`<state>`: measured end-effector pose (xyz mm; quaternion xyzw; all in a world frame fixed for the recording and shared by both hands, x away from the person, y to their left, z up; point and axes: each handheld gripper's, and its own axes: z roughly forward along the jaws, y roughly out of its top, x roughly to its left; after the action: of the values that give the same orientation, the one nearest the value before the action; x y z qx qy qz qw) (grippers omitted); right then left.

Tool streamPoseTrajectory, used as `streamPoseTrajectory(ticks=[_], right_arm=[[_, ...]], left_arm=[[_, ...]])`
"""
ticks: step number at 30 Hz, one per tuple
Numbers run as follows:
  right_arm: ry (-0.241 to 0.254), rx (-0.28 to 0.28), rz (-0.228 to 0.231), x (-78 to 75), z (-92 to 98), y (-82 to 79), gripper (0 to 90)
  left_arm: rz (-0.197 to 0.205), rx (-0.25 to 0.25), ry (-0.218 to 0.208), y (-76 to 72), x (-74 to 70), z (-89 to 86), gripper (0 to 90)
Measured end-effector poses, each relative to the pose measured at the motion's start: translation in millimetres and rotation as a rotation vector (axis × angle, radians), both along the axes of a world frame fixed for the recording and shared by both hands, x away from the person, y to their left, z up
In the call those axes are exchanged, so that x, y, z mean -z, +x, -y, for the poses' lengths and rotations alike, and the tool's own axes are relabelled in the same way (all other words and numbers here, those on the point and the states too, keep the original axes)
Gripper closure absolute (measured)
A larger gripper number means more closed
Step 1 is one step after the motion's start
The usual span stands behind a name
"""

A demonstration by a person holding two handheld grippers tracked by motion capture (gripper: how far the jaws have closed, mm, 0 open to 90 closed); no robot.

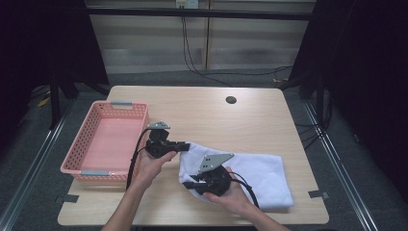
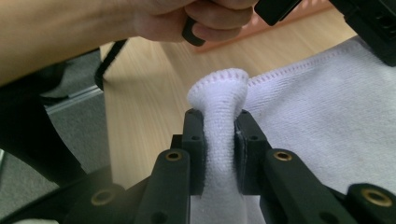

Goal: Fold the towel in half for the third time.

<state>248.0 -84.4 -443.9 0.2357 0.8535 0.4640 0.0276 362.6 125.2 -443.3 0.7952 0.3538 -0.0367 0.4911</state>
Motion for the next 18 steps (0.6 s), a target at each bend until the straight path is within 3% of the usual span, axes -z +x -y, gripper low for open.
streamPoseTrajectory(ticks=[3,8,11,15,16,18], right_arm=[[0.046,-0.006,-0.008,-10.5,-3.2,3.9,77.6],[0.086,-0.009,0.020,-28.9,-9.8,9.2,77.7],[0.136,-0.007,0.054,-46.7,-15.0,8.8,77.7],[0.213,-0.032,0.109,-76.4,-26.2,5.0,77.9],[0.221,-0.037,0.122,-80.2,-28.2,4.4,77.9],[0.222,-0.031,0.133,-81.0,-30.6,2.3,77.8]], left_arm=[[0.022,-0.003,0.007,0.8,-16.2,-0.1,82.9],[0.047,-0.018,0.009,4.5,-41.7,-4.1,82.9],[0.054,-0.003,-0.016,4.1,-65.5,-9.3,82.9],[0.112,-0.026,0.033,-7.4,-99.7,-12.1,82.9],[0.123,-0.028,0.045,-8.7,-102.3,-13.2,82.9],[0.118,-0.029,0.024,-7.5,-96.9,-16.0,82.8]])
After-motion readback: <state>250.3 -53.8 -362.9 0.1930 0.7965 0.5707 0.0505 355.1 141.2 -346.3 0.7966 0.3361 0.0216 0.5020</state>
